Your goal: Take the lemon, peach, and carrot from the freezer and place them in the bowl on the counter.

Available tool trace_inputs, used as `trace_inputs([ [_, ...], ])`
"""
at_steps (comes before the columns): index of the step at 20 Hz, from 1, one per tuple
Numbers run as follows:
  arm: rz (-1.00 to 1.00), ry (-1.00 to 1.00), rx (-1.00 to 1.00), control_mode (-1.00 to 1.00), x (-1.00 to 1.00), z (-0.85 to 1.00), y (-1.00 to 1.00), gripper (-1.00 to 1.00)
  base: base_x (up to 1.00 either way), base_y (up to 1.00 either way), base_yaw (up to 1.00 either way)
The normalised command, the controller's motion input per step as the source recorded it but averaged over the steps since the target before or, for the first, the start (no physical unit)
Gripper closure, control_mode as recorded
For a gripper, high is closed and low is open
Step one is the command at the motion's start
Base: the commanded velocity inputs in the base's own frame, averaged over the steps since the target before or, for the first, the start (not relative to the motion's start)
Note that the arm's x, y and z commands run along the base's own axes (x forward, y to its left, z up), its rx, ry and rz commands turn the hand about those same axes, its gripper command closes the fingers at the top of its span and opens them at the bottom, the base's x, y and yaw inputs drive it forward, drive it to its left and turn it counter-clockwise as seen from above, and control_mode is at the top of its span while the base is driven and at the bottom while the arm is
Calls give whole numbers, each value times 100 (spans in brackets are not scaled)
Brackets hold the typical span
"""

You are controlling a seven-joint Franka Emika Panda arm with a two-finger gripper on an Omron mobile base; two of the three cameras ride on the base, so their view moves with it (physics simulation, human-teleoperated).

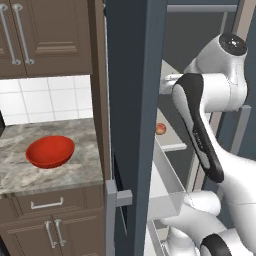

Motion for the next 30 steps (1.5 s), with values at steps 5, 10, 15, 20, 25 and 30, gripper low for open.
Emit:
trace_inputs([
  [5,0,0,0,-100,-97,31,0,100,0,0,0],
  [10,0,0,0,-100,-100,8,0,100,0,0,0],
  [15,0,0,0,-100,-99,0,-11,100,0,0,0],
  [20,0,1,0,-100,-65,4,-18,100,0,0,0],
  [25,0,0,0,-100,-26,0,-5,100,0,0,0],
  [30,0,0,0,-100,-1,0,3,100,0,0,0],
])
